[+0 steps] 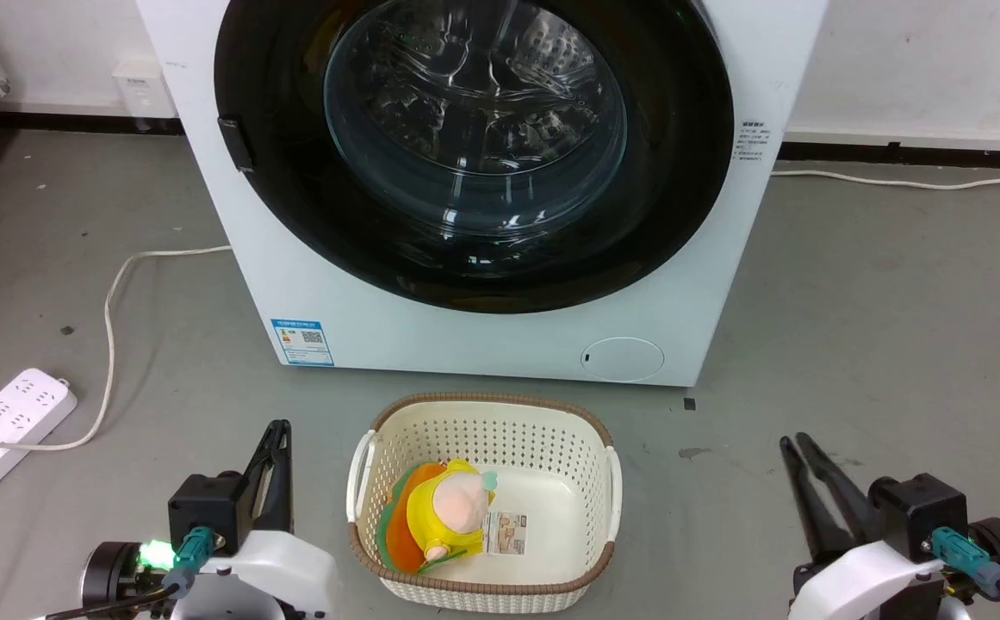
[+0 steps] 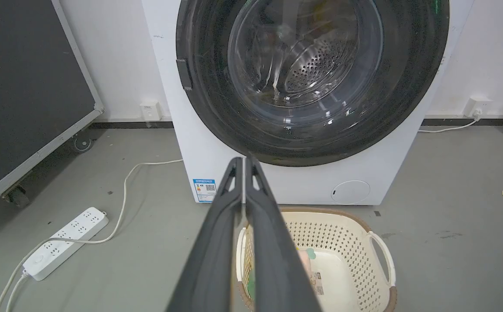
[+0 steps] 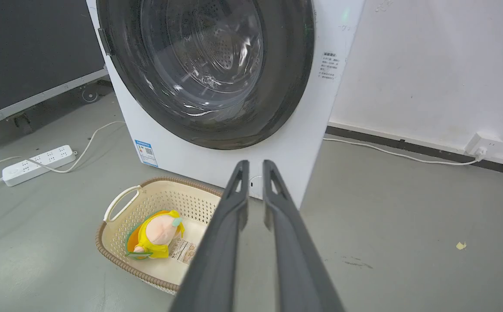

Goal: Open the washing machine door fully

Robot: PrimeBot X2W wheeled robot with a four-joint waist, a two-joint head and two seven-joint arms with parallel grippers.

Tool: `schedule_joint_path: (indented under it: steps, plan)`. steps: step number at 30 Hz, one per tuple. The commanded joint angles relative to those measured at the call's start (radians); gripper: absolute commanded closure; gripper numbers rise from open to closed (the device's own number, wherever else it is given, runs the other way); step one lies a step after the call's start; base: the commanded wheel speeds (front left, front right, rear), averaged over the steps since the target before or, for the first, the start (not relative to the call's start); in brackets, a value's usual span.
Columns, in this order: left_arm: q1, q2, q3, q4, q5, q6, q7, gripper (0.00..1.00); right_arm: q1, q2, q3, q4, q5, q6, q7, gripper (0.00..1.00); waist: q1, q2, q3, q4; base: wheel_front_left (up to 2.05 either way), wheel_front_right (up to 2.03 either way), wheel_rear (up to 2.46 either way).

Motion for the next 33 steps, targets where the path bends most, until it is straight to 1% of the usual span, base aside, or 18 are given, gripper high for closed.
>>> schedule_joint_path:
  steps: [1, 2, 22, 33]
  plan:
    - [0.000, 0.000, 0.000, 0.000, 0.000, 0.000, -0.001, 1.00, 0.000, 0.000, 0.000, 0.000, 0.001, 0.000, -0.001, 1.00, 0.0000, 0.0000, 0.000, 0.000, 0.00, 0.00, 0.00]
    - [0.000, 0.000, 0.000, 0.000, 0.000, 0.000, -0.001, 0.00, 0.000, 0.000, 0.000, 0.000, 0.001, 0.000, -0.001, 0.00, 0.0000, 0.0000, 0.000, 0.000, 0.00, 0.00, 0.00]
    - [-0.005, 0.012, -0.028, -0.010, 0.007, 0.023, -0.040, 0.00, -0.032, -0.001, 0.003, 0.001, 0.032, 0.000, -0.040, 0.00, 0.0000, 0.0000, 0.023, 0.002, 0.00, 0.00, 0.00]
    - [-0.026, 0.027, -0.053, -0.025, 0.010, 0.042, -0.063, 0.00, -0.118, -0.016, -0.003, 0.031, 0.135, 0.000, -0.057, 0.00, 0.0000, 0.0000, 0.068, 0.006, 0.00, 0.00, 0.00]
